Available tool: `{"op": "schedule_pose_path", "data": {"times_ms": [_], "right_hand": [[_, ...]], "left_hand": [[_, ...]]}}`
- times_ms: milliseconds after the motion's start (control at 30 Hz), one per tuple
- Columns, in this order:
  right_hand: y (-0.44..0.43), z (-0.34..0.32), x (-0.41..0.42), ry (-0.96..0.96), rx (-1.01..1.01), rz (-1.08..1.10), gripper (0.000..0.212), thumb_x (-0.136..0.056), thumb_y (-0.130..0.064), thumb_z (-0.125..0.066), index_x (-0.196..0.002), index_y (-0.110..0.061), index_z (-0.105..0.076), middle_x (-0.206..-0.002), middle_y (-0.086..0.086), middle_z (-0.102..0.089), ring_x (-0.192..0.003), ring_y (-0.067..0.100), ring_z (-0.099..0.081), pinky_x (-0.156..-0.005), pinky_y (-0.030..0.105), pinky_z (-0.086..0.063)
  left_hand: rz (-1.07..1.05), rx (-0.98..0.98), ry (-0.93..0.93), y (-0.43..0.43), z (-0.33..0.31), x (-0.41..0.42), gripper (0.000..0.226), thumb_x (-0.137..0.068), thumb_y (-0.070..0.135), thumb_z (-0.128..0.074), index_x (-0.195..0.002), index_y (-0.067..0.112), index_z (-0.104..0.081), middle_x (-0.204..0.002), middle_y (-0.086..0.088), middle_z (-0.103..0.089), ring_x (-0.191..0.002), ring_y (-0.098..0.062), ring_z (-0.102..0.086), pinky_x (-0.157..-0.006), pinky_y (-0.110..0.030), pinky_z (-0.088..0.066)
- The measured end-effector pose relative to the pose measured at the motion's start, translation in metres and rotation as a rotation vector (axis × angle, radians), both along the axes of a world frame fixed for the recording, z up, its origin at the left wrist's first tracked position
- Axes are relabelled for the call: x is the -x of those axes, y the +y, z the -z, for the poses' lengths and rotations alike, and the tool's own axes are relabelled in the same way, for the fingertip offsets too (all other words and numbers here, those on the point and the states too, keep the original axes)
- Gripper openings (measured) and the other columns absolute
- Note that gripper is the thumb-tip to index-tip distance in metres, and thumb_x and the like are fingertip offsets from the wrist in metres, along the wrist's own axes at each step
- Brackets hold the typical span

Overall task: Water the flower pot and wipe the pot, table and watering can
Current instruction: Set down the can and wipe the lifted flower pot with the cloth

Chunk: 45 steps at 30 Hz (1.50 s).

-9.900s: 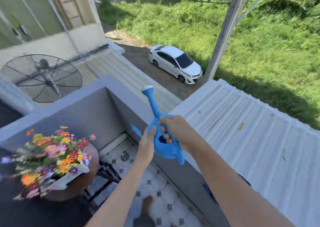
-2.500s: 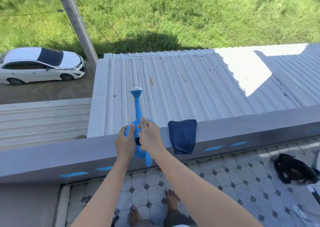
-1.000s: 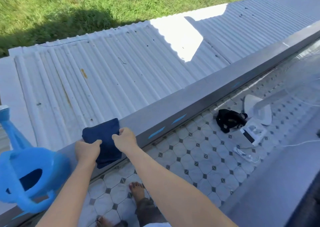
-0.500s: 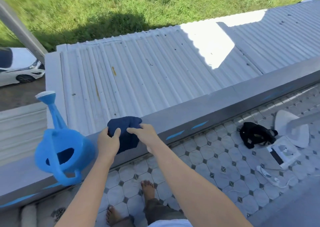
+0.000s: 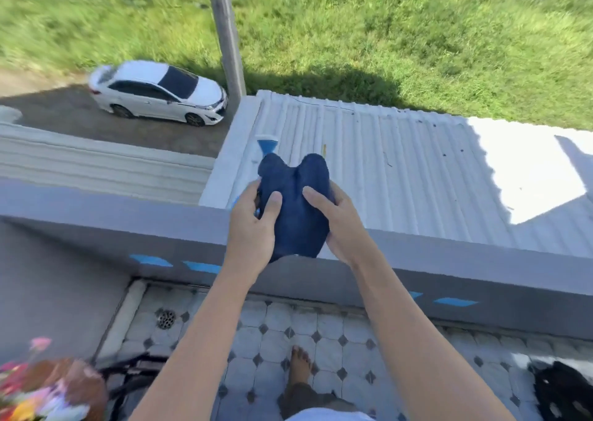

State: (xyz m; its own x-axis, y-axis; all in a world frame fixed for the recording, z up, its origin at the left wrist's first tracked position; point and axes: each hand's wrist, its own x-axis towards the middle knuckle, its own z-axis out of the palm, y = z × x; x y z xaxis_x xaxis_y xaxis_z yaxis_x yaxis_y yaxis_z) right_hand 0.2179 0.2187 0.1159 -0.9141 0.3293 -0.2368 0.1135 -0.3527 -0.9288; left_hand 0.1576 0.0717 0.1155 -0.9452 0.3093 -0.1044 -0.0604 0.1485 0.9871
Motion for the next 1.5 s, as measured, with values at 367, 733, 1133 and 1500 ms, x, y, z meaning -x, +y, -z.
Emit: {"op": "schedule_pose_path", "data": {"times_ms": [367, 733, 1133, 1500], "right_hand": [[-0.238, -0.016, 0.027, -0.001, 0.004, -0.505, 0.042, -0.094, -0.008, -0.076, -0.133, -0.007, -0.06, -0.127, 0.015, -0.072, -0.116, 0.034, -0.071, -0.096, 0.05, -0.06], [-0.376, 0.059, 0.01, -0.24, -0.201, -0.492, 0.033, -0.097, -0.018, -0.073, -0.126, -0.012, -0.06, -0.118, 0.007, -0.071, -0.111, 0.032, -0.069, -0.091, 0.047, -0.057], [-0.401, 0.11, 0.044, -0.229, -0.377, -0.688, 0.027, -0.092, -0.023, -0.074, -0.113, -0.018, -0.058, -0.113, 0.009, -0.068, -0.105, 0.03, -0.066, -0.086, 0.045, -0.056], [-0.406, 0.127, 0.105, -0.182, -0.453, -0.866, 0.024, -0.093, -0.021, -0.075, -0.112, -0.013, -0.061, -0.107, 0.007, -0.072, -0.101, 0.03, -0.069, -0.085, 0.042, -0.055]], "left_hand": [[-0.523, 0.213, 0.17, -0.254, -0.018, -0.067, 0.028, -0.098, 0.032, -0.066, -0.122, 0.019, -0.072, -0.107, 0.006, -0.071, -0.097, -0.013, -0.066, -0.083, -0.035, -0.054], [-0.84, 0.045, -0.755, -0.383, 0.129, -0.158, 0.02, -0.091, 0.025, -0.062, -0.09, 0.016, -0.079, -0.085, 0.0, -0.075, -0.085, -0.019, -0.061, -0.075, -0.034, -0.041], [-1.338, -0.408, -0.902, -0.417, 0.265, -0.103, 0.038, -0.105, 0.022, -0.033, -0.134, 0.009, -0.054, -0.089, -0.01, -0.074, -0.052, -0.014, -0.036, -0.045, -0.024, -0.022], [-1.634, -0.516, -0.882, -0.422, 0.284, -0.084, 0.022, -0.098, -0.004, -0.039, -0.101, 0.008, -0.058, -0.089, -0.016, -0.071, -0.066, -0.022, -0.056, -0.055, -0.031, -0.032]]}}
